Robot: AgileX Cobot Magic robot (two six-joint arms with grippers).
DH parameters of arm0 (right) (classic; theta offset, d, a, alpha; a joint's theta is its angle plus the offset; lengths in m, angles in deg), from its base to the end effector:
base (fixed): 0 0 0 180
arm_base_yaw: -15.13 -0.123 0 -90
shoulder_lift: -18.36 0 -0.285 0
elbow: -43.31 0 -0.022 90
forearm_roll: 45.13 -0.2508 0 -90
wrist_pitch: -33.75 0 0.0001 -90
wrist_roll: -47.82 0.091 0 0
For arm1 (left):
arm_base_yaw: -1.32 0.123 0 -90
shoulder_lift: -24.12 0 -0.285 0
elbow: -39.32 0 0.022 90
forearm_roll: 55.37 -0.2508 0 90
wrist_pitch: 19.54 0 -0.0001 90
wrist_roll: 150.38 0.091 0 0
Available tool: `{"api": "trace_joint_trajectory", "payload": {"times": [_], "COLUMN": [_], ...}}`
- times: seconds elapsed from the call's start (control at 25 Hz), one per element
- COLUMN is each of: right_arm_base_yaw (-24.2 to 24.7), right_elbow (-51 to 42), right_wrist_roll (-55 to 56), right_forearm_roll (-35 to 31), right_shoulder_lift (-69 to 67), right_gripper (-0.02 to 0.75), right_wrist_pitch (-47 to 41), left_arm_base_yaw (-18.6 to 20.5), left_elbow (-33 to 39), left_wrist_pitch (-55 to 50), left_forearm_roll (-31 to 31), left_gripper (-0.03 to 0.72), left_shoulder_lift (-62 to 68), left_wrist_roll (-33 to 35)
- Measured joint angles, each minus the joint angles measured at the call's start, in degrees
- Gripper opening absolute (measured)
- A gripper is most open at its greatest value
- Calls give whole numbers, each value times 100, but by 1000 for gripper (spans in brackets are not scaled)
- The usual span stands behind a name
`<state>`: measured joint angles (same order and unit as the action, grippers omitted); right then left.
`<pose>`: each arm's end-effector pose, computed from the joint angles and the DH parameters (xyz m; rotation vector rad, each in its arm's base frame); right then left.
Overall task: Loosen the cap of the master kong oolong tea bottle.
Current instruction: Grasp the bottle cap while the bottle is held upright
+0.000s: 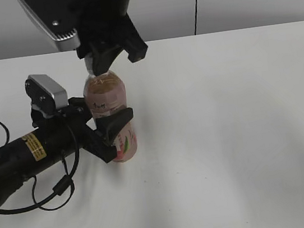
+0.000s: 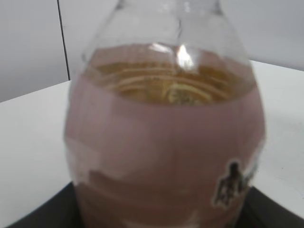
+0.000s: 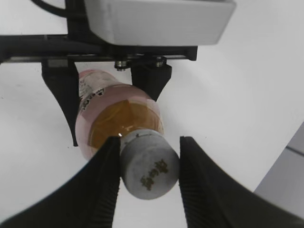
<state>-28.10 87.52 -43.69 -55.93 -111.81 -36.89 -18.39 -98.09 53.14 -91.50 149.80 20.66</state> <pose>0.3303 0.3326 0.2984 -2.4722 1.0681 0.0070 0.2774 -0.1538 0.1011 0.7762 1.5805 -0.7258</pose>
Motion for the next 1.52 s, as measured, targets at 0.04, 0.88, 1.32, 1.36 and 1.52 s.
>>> {"api": "trace_joint_trajectory", "payload": {"times": [0.04, 0.88, 1.32, 1.36, 1.52], "right_arm_base_yaw": [6, -9, -9, -9, -9], "right_elbow": [1, 1, 333, 339, 193], "right_wrist_roll": [-403, 3405, 9707, 10113, 10965], "right_forearm_roll": [-24, -377, -17, 87, 218], "right_shoulder_lift": [0, 14, 463, 463, 412], "right_gripper": [281, 575, 575, 576, 576], "right_wrist_pitch": [-4, 47, 48, 48, 48], "left_arm_base_yaw": [0, 0, 0, 0, 0], "left_elbow": [0, -5, -5, -5, -5], "left_wrist_pitch": [0, -12, -12, -12, -12], "left_forearm_roll": [0, 0, 0, 0, -24], "left_gripper": [386, 386, 385, 385, 385], "left_shoulder_lift": [0, 0, 0, 0, 0], "left_wrist_roll": [0, 0, 0, 0, 0]}}
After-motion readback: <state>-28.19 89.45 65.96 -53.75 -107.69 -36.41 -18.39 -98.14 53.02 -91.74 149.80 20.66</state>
